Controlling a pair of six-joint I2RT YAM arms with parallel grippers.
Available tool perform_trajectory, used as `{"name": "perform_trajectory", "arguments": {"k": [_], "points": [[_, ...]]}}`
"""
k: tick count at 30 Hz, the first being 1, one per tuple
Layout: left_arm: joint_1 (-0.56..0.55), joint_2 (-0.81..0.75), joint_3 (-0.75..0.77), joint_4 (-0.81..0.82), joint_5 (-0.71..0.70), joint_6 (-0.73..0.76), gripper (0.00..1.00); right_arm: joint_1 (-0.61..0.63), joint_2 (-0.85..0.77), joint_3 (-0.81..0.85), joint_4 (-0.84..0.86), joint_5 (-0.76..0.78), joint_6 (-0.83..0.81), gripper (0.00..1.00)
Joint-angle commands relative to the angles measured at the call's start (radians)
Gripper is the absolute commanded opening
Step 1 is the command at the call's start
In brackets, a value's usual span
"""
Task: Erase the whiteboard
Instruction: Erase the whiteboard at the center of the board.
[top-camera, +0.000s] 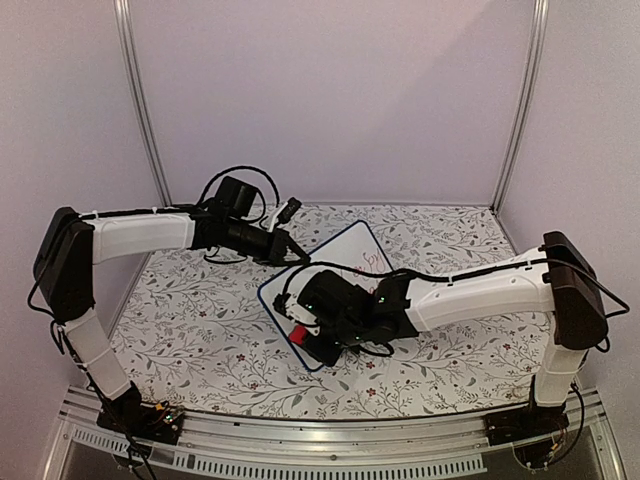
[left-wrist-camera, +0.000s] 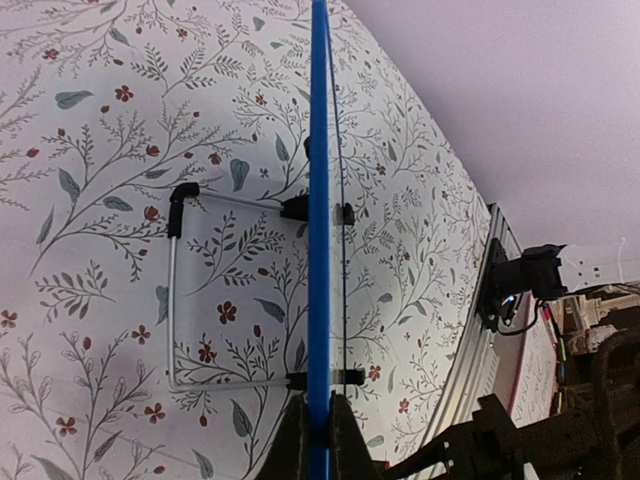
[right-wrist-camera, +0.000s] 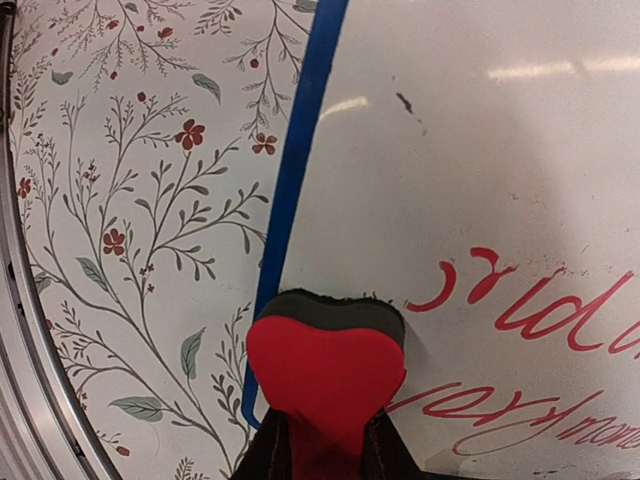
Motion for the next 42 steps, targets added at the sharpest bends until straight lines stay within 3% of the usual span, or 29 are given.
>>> {"name": "perform_trajectory", "arguments": {"k": [1,22,42], "points": [[-0.018,-0.009,0.02,-0.024,0.0,-0.009,0.0,-0.003,-0.003,-0.042,-0.072,0.028,0.021,0.08],[-0.019,-0.01,0.019,-0.024,0.006,-0.01,0.0,-0.036,0.054,0.098,-0.002,0.055,-0.016,0.08],[-0.018,-0.008,0.021,-0.024,0.011,-0.006,0.0,-0.111,0.172,0.374,-0.033,0.055,-0.091,0.09]]}}
